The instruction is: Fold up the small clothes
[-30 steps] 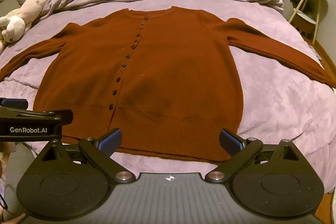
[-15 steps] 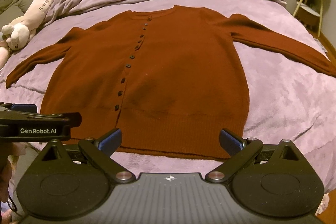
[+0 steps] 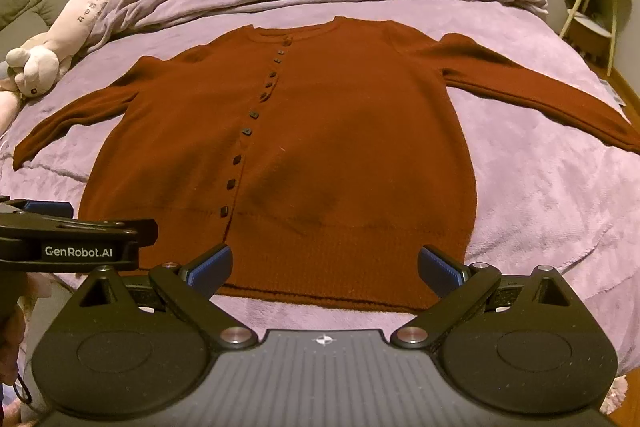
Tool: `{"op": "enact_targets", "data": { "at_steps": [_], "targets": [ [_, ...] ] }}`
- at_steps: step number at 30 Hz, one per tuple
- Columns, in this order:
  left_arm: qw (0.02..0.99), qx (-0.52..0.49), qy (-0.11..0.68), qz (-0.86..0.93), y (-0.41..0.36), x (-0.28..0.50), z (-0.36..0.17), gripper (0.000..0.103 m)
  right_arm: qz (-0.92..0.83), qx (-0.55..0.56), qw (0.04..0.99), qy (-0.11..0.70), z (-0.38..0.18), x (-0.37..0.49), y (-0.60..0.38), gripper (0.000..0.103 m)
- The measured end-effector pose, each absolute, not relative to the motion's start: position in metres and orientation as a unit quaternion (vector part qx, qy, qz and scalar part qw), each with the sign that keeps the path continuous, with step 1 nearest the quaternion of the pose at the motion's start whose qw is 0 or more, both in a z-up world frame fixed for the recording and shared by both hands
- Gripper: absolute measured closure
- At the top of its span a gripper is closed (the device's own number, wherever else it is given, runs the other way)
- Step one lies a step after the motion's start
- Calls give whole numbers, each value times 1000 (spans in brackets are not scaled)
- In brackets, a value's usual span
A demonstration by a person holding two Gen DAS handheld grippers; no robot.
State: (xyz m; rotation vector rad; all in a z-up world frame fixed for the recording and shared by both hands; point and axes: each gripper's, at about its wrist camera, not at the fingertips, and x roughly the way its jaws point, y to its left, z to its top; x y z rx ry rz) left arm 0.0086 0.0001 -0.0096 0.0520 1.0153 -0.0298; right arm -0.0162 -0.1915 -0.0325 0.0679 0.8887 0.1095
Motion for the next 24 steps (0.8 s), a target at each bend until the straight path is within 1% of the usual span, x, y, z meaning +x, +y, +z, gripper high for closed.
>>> {"op": "enact_targets", "data": {
  "at_steps": [9, 13, 19, 24],
  "targets": [
    [873, 30, 486, -9, 0, 9, -11, 0, 63, 54, 906, 416, -33, -17, -196, 4],
    [874, 16, 485, -12, 0, 10, -14, 0, 65, 49, 918, 389, -35, -23, -196, 4],
    [872, 18, 490, -11, 0, 12, -16, 0, 94, 58, 912, 395, -35, -21, -195, 4],
    [870, 16, 493, -13, 1, 14, -20, 0, 96, 93, 902, 410, -37, -14, -203, 4]
  ]
}}
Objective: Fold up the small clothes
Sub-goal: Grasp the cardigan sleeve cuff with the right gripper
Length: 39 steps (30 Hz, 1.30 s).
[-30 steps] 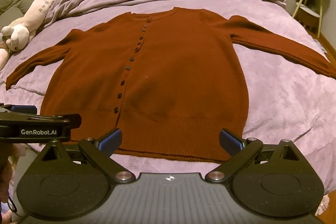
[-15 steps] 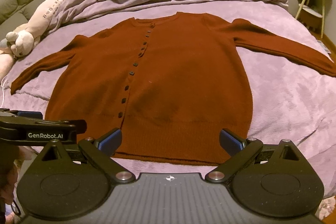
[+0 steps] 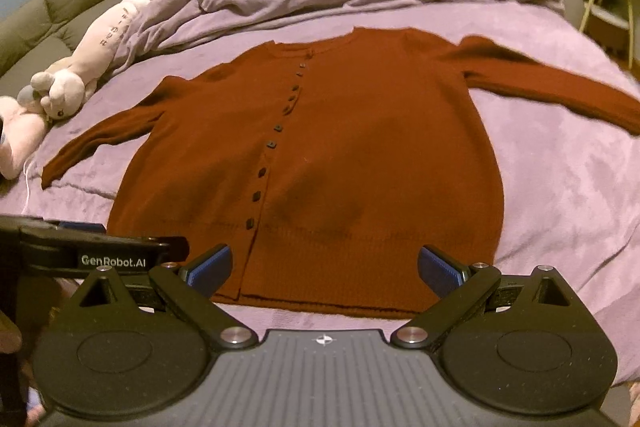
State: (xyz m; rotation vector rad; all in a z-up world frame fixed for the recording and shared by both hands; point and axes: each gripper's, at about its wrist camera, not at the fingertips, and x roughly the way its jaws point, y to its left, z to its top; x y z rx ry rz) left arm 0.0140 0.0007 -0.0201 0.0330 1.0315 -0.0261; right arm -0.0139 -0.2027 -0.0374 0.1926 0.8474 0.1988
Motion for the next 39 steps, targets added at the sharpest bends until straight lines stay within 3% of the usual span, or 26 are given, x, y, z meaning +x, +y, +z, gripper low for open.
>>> {"op": "enact_targets", "data": {
  "at_steps": [5, 12, 14, 18, 21, 23, 25, 28, 36, 37, 38, 39],
  "targets": [
    [872, 11, 489, -25, 0, 19, -24, 0, 105, 112, 899, 409, -45, -10, -212, 4],
    [879, 26, 476, -32, -11, 34, -28, 0, 103, 225, 883, 398, -64, 9, -270, 6],
    [880, 24, 473, -37, -13, 43, -29, 0, 86, 264, 876, 393, -71, 18, -299, 15],
    [882, 29, 469, -30, -15, 68, -29, 0, 10, 316, 877, 363, -79, 41, -372, 23],
    [885, 31, 464, -10, -16, 92, -30, 0, -75, 387, 865, 310, -85, 58, -451, 37],
    [888, 20, 459, 2, -14, 110, -31, 0, -131, 436, 846, 277, -93, 67, -501, 55],
    [890, 9, 457, 9, -13, 124, -34, 0, -174, 471, 828, 251, -102, 72, -540, 65],
    [889, 0, 457, 24, -14, 140, -42, 0, -233, 508, 799, 221, -118, 76, -585, 74],
    [873, -7, 487, 25, -17, 157, -69, 0, -259, 544, 775, 189, -142, 93, -622, 76],
    [873, -7, 487, 24, -17, 157, -70, 0, -264, 529, 782, 195, -139, 96, -621, 82],
    [872, -8, 489, 21, -16, 158, -71, 0, -274, 504, 793, 205, -135, 100, -618, 95],
    [871, -10, 492, 18, -15, 159, -71, 0, -281, 483, 801, 213, -127, 106, -615, 98]
  ]
}}
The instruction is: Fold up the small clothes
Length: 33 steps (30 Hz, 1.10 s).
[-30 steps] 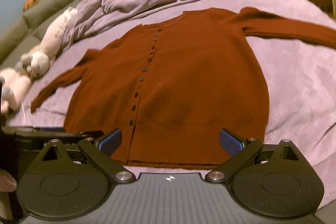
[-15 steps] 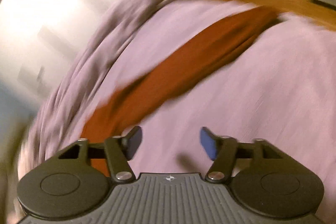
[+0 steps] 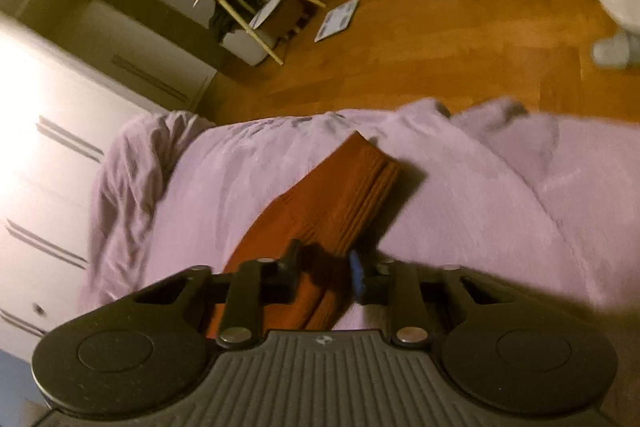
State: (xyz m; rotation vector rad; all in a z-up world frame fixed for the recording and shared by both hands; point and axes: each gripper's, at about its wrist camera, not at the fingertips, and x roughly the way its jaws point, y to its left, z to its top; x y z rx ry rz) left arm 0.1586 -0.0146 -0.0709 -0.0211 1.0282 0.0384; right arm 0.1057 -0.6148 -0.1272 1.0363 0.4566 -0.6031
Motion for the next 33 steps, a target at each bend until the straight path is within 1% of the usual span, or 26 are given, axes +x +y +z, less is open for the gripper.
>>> {"op": "enact_targets", "data": {
  "at_steps": [4, 8, 10, 12, 13, 14, 17, 19, 20, 24, 27, 29, 33],
  "targets": [
    [868, -38, 495, -2, -5, 160, -74, 0, -270, 351, 871, 213, -75, 126, -572, 98],
    [868, -54, 494, -13, 2, 160, -68, 0, -145, 217, 943, 207, -21, 150, -477, 98],
    [873, -63, 483, -25, 3, 161, -61, 0, -70, 157, 963, 208, -7, 158, -423, 97],
    [875, -73, 476, -50, 0, 166, -53, 0, 1, 106, 970, 221, -5, 165, -370, 97],
    [876, -75, 473, -59, -3, 169, -48, 0, 39, 87, 967, 236, -11, 170, -343, 91],
    [877, -78, 468, -74, -7, 173, -42, 0, 61, 80, 962, 254, -19, 172, -324, 85],
    [875, -97, 455, -133, -22, 187, -27, 0, 68, 88, 946, 303, -46, 176, -297, 84],
    [867, -111, 458, -164, -35, 201, -25, 0, 40, 86, 943, 319, -59, 175, -296, 83],
    [861, -121, 460, -180, -44, 210, -27, 0, 23, 80, 942, 324, -65, 171, -295, 81],
    [834, -163, 476, -226, -83, 246, -45, 0, 2, 89, 936, 340, -78, 155, -303, 81],
    [805, -196, 505, -242, -106, 267, -65, 1, -6, 87, 936, 341, -81, 132, -309, 77],
    [789, -214, 525, -237, -116, 276, -79, 16, -9, 96, 935, 343, -83, 125, -314, 74],
    [773, -245, 535, -236, -117, 279, -90, 19, -9, 109, 934, 341, -87, 109, -319, 71]
  ]
}}
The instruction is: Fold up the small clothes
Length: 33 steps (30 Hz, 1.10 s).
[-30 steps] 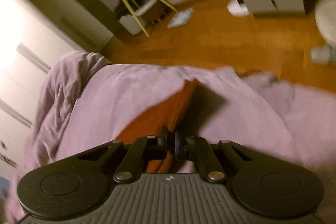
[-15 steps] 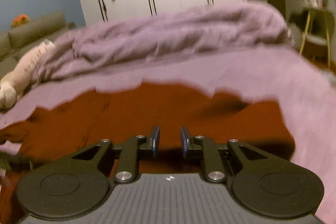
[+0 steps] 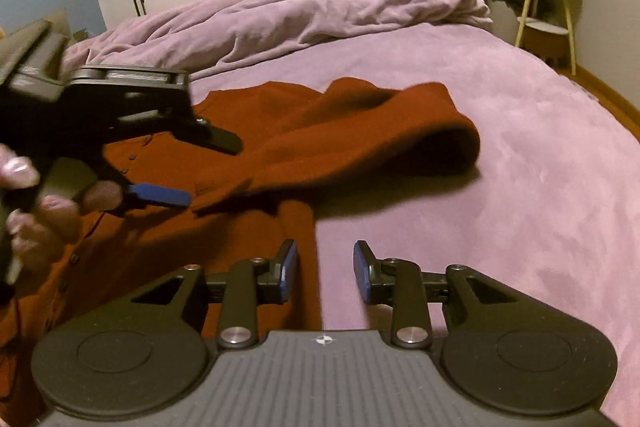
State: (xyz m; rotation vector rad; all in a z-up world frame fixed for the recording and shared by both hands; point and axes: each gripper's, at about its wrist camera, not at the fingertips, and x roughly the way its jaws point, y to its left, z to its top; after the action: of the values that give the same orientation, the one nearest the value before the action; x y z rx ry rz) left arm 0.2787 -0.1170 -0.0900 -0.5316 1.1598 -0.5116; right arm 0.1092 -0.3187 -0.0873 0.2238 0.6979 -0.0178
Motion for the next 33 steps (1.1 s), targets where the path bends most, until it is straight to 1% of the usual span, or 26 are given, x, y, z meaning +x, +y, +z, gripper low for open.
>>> {"op": "enact_targets", "data": {
  "at_steps": [1, 2, 3, 5, 6, 8, 11, 14, 17, 21, 25, 27, 28, 29, 33],
  "targets": [
    [769, -251, 537, -239, -117, 280, -92, 32, -8, 112, 933, 341, -89, 108, -319, 70],
    [764, -257, 541, -241, -117, 282, -95, 54, -7, 116, 932, 343, -91, 108, -320, 70],
    [756, -263, 549, -240, -119, 285, -98, 64, -6, 117, 932, 343, -91, 107, -320, 70],
    [739, -280, 564, -239, -123, 290, -101, 90, -7, 116, 933, 342, -92, 109, -319, 70],
    [737, -282, 567, -238, -125, 290, -101, 95, -8, 115, 933, 341, -92, 111, -318, 70],
    [748, -263, 562, -237, -129, 288, -95, 96, -13, 109, 935, 337, -90, 114, -317, 70],
    [785, -222, 523, -247, -122, 287, -68, 97, -31, 79, 939, 332, -87, 121, -315, 70],
    [826, -186, 477, -235, -99, 290, -37, 97, -53, 30, 942, 330, -84, 132, -309, 70],
    [859, -151, 447, -200, -70, 296, -19, 97, -72, -15, 940, 332, -84, 149, -299, 70],
    [879, -134, 427, -163, -35, 298, -9, 97, -91, -69, 934, 338, -88, 174, -283, 70],
    [896, -112, 411, -126, -1, 293, -9, 97, -76, -74, 934, 341, -87, 188, -273, 69],
    [898, -129, 407, -109, 20, 295, -7, 97, -72, -87, 934, 339, -88, 194, -266, 65],
    [898, -134, 407, -98, 30, 295, -9, 97, -71, -96, 934, 337, -89, 196, -262, 60],
    [900, -133, 406, -86, 38, 298, -10, 97, -71, -107, 933, 335, -91, 200, -258, 57],
    [907, -98, 407, -46, 62, 301, -17, 97, -71, -120, 932, 336, -98, 214, -253, 57]
  ]
}}
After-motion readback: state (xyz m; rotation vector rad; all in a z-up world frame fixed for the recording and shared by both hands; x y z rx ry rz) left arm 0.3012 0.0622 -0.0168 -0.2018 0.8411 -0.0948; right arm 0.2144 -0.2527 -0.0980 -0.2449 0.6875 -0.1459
